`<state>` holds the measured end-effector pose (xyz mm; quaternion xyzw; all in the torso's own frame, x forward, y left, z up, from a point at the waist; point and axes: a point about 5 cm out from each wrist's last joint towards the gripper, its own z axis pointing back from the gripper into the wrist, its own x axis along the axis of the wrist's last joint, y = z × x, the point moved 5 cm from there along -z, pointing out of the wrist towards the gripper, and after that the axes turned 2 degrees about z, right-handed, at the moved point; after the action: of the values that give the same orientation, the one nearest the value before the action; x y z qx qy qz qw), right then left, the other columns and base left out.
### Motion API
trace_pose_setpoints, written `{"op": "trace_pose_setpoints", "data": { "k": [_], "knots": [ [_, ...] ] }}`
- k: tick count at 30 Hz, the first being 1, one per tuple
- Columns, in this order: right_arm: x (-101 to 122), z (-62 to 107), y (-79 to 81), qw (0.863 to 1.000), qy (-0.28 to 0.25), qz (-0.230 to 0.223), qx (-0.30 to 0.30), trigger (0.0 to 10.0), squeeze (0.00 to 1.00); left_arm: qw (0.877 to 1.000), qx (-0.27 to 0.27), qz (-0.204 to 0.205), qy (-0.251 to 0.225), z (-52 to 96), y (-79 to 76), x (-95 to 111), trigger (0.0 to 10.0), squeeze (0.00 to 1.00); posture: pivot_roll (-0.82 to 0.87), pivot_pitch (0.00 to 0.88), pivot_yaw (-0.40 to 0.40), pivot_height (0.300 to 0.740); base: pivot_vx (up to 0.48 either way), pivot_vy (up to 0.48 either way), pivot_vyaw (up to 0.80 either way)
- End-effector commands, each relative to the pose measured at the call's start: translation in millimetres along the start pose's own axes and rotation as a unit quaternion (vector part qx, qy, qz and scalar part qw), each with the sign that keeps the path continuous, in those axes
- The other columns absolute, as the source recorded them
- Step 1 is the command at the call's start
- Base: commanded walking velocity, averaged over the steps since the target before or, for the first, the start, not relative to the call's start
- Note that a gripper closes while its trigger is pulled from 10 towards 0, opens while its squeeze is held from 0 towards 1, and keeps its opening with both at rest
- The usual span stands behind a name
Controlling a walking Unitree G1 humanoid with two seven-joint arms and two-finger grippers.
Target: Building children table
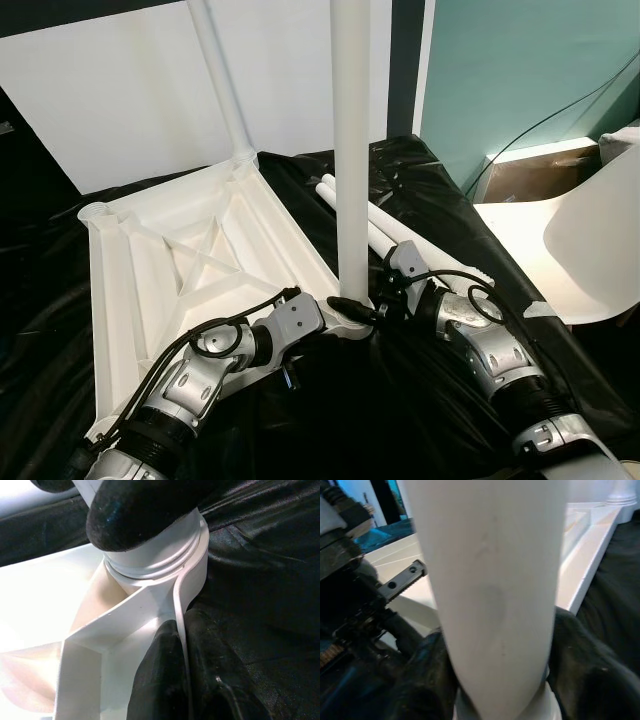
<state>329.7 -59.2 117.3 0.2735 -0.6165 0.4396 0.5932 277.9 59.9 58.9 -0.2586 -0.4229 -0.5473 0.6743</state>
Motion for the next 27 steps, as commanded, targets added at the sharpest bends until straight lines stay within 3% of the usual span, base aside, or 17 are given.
{"op": "trace_pose_setpoints", "data": {
  "k": [1,4,6,7,8,15,16,20,21,23,24,27],
  "knots": [
    [-2.2,4.4,-8.1,1.0,0.011,0.006,-0.011,0.0,0.0,0.99,-0.083,0.081,0.074,-10.6,-46.0,-56.4,10.0,0.0,0.12,0.0,0.027,0.74,0.0,0.0,0.0],
    [-3.1,3.3,-5.6,1.0,0.008,-0.003,-0.013,0.0,0.0,0.99,-0.083,0.082,0.074,-10.4,-46.2,-56.5,10.0,0.0,0.12,0.0,0.025,0.74,0.0,0.0,0.0],
    [-2.6,-0.9,-3.5,0.994,-0.033,-0.08,-0.074,0.0,0.0,0.99,-0.082,0.082,0.074,-10.1,-46.2,-56.8,10.0,0.0,0.12,0.0,0.024,0.74,0.0,0.0,0.0],
    [-2.6,-0.9,-3.5,0.994,-0.033,-0.08,-0.074,0.0,0.0,0.99,-0.082,0.082,0.074,-10.1,-46.2,-56.8,10.0,0.0,0.12,0.0,0.024,0.74,0.0,0.0,0.0],
    [-4.5,-2.1,1.4,0.983,-0.063,-0.12,-0.126,0.0,0.0,0.991,-0.082,0.081,0.074,-10.0,-45.8,-56.6,10.0,0.0,0.12,0.0,0.029,0.74,0.0,0.0,0.0],
    [-4.4,-2.0,7.6,0.971,-0.086,-0.143,-0.174,0.0,0.0,0.991,-0.082,0.08,0.075,-9.0,-45.5,-56.6,10.0,0.0,0.12,0.0,0.034,0.74,0.0,0.0,0.0],
    [-5.2,1.6,1.5,0.964,-0.089,-0.146,-0.205,0.0,0.0,0.99,-0.084,0.08,0.076,-8.2,-45.7,-57.2,10.0,0.0,0.12,0.0,0.037,0.74,0.0,0.0,0.0],
    [-7.1,3.0,-0.5,0.963,-0.085,-0.145,-0.211,0.0,0.0,0.99,-0.085,0.079,0.077,-7.9,-45.7,-57.4,10.0,0.0,0.12,0.0,0.04,0.74,0.0,0.0,0.0],
    [-7.8,2.6,0.3,0.964,-0.08,-0.14,-0.209,10.0,0.0,0.99,-0.085,0.079,0.077,-8.0,-45.6,-57.1,10.0,0.0,0.12,0.0,0.038,0.74,0.0,0.0,0.0],
    [-8.1,2.1,1.6,0.966,-0.073,-0.136,-0.206,10.0,0.0,0.99,-0.086,0.078,0.077,-8.2,-45.3,-56.5,10.0,0.0,0.12,0.0,0.039,0.74,0.0,0.0,0.0],
    [-7.6,1.6,2.0,0.968,-0.072,-0.133,-0.198,10.0,1.0,0.99,-0.086,0.078,0.076,-8.3,-45.1,-56.3,10.0,0.0,0.11,0.0,0.039,0.74,0.0,0.0,0.0],
    [-6.5,1.3,2.3,0.972,-0.071,-0.126,-0.188,10.0,1.0,0.99,-0.086,0.078,0.076,-8.5,-44.9,-56.0,10.0,0.0,0.11,0.0,0.039,0.74,0.0,0.0,0.0]
  ]
}}
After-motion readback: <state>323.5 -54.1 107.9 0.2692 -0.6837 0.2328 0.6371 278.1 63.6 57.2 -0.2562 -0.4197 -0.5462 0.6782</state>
